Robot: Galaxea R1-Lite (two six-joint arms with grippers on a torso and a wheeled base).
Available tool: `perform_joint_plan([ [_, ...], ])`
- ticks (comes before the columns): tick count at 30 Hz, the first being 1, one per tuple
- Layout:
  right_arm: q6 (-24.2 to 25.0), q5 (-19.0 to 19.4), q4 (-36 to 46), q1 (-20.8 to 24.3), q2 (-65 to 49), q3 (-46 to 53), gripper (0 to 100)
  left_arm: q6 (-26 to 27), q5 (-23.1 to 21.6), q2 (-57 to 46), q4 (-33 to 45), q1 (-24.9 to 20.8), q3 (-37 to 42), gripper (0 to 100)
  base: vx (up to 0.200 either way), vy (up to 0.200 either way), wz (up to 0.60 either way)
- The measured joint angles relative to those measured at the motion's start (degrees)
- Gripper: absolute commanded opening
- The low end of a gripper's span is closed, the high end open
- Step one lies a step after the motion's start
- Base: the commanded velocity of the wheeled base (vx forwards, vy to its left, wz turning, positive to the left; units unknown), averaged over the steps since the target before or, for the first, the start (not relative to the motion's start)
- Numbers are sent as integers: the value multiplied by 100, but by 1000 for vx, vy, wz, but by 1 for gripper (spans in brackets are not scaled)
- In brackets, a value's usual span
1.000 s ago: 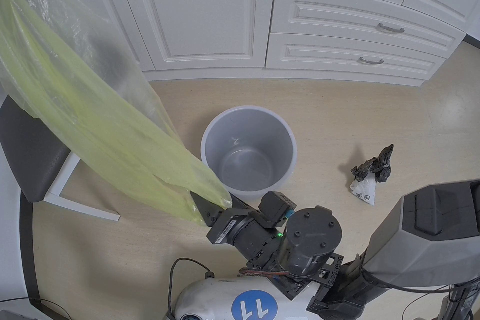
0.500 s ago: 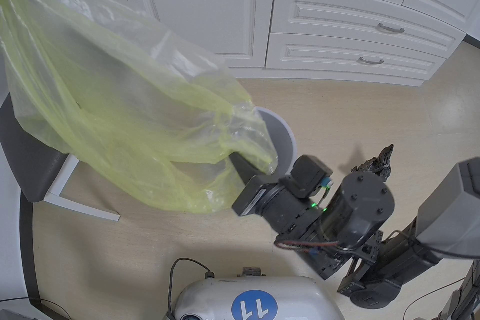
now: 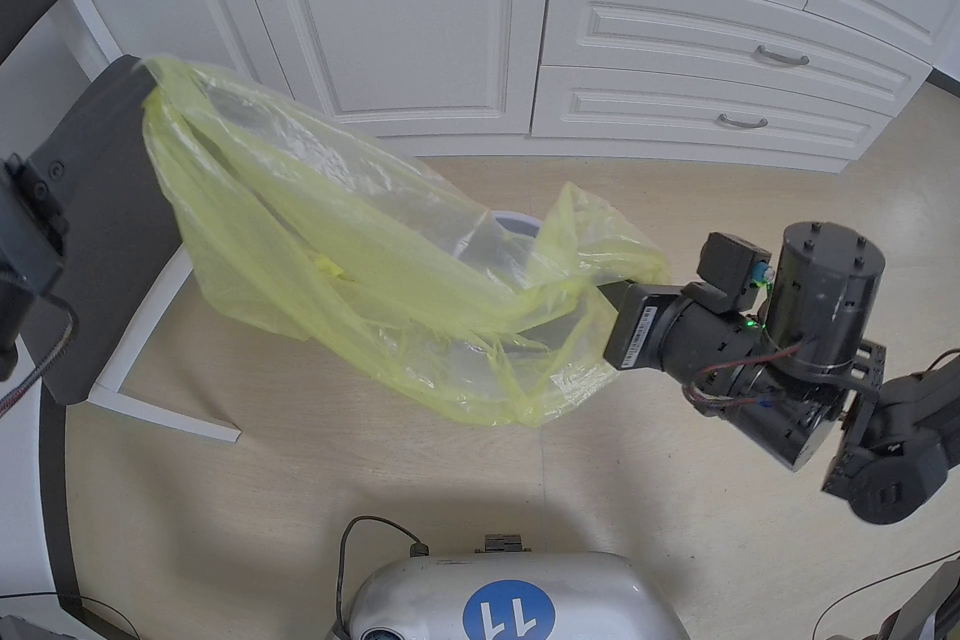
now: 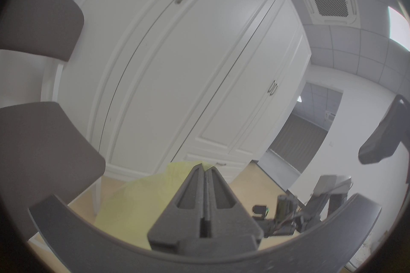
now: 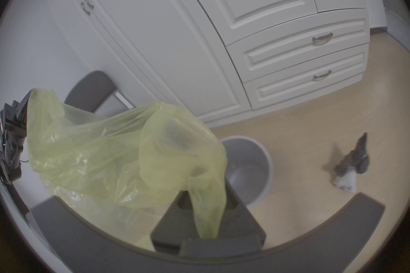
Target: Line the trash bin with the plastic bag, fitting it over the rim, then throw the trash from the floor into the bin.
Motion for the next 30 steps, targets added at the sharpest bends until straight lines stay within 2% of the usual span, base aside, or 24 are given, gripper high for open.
perform_joint_plan([
  [5, -96, 189, 1694, -339, -802, -116, 0, -30, -10, 168, 339, 101, 11, 0, 0, 0, 0],
  [10, -400, 802, 2749, -1028, -1488, -213, 0, -189, -18, 491, 463, 269, 21, 0, 0, 0, 0],
  [14, -767, 1051, 3045, -1507, -1833, -244, 0, -283, -24, 791, 499, 542, -1, 0, 0, 0, 0],
  [20, -1039, 1349, 3146, -2103, -1947, -251, 0, -310, -32, 1058, 508, 788, -32, 0, 0, 0, 0],
  [26, -1175, 1486, 3154, -2411, -1860, -240, 0, -317, -27, 1326, 364, 989, -65, 0, 0, 0, 0],
  [30, -1263, 1492, 3157, -2459, -1819, -194, 0, -321, -24, 1571, -106, 1146, -69, 0, 0, 0, 0],
])
